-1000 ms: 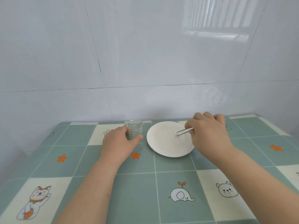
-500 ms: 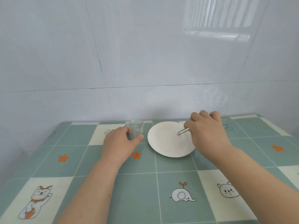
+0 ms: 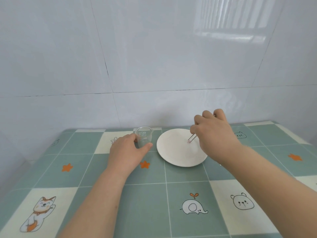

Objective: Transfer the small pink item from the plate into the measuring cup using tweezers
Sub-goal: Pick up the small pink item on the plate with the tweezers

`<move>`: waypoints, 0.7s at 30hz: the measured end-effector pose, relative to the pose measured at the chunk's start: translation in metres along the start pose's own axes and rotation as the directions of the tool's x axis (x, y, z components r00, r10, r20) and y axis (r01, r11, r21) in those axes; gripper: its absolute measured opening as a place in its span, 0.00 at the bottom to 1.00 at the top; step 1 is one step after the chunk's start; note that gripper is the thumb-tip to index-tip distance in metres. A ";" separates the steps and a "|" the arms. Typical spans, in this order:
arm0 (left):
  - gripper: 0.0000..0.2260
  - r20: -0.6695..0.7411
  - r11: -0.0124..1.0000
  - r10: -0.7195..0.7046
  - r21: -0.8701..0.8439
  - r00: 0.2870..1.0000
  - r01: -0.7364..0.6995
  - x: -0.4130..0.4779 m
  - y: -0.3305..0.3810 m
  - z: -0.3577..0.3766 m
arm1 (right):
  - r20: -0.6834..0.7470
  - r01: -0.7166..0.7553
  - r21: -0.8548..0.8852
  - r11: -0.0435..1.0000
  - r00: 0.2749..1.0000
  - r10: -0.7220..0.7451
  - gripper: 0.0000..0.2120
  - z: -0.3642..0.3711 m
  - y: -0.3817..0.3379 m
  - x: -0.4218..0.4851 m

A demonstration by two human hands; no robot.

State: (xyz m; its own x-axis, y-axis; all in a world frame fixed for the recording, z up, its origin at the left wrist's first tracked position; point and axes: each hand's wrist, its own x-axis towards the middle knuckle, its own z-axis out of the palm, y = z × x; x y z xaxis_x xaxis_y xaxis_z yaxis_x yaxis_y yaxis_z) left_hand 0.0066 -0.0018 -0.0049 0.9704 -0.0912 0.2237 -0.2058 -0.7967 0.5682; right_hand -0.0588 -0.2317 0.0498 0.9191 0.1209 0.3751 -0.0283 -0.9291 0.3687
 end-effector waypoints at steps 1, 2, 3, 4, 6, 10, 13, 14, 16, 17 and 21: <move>0.18 0.002 1.000 -0.002 0.004 1.000 0.001 0.000 0.000 0.000 | 0.013 0.009 0.003 1.000 1.000 -0.009 0.17 -0.003 0.000 0.001; 0.19 0.005 1.000 -0.004 0.009 1.000 0.004 0.000 0.000 0.000 | 0.026 0.019 0.005 1.000 0.999 -0.019 0.17 -0.005 -0.001 0.002; 0.19 0.007 1.000 -0.007 0.011 1.000 0.007 0.001 0.000 0.000 | 0.035 0.033 0.007 0.999 0.999 -0.033 0.17 -0.008 0.000 0.003; 0.19 0.010 1.000 -0.007 0.010 1.000 0.007 0.001 0.000 0.000 | 0.040 0.051 0.011 0.999 0.998 -0.051 0.17 -0.009 0.001 0.004; 0.19 0.014 1.000 -0.009 0.005 1.000 0.009 0.001 0.000 0.000 | 0.075 0.083 0.030 0.996 0.994 -0.085 0.13 -0.012 0.002 0.007; 0.19 0.010 1.000 -0.007 0.003 1.000 0.007 0.000 0.001 -0.001 | 0.138 0.142 0.028 0.990 0.980 -0.144 0.05 -0.020 0.000 0.013; 0.18 0.013 1.000 -0.015 -0.016 1.000 0.016 -0.001 0.002 -0.002 | 0.164 0.144 0.010 0.990 0.976 -0.144 0.09 -0.022 -0.001 0.015; 0.18 0.015 1.000 -0.017 -0.015 1.000 0.017 -0.001 0.002 -0.003 | 0.163 0.135 0.017 0.991 0.977 -0.136 0.09 -0.021 -0.001 0.014; 0.18 0.015 1.000 -0.016 -0.015 1.000 0.016 -0.001 0.002 -0.003 | 0.152 0.097 0.055 0.994 0.983 -0.104 0.05 -0.020 0.000 0.012; 0.18 0.014 1.000 -0.014 -0.015 1.000 0.014 -0.002 0.002 -0.003 | 0.144 0.072 0.059 0.996 0.986 -0.080 0.06 -0.019 0.000 0.010; 0.18 0.011 1.000 -0.010 -0.007 1.000 0.010 -0.002 0.002 -0.003 | 0.143 -0.042 0.079 0.996 0.989 0.031 0.15 -0.015 0.001 0.004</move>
State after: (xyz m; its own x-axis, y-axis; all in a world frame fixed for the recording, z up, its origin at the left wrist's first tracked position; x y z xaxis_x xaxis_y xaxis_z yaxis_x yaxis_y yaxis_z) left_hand 0.0039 -0.0017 -0.0019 0.9737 -0.0899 0.2092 -0.1970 -0.7932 0.5763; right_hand -0.0608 -0.2274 0.0644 0.9644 0.0412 0.2611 -0.0361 -0.9580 0.2844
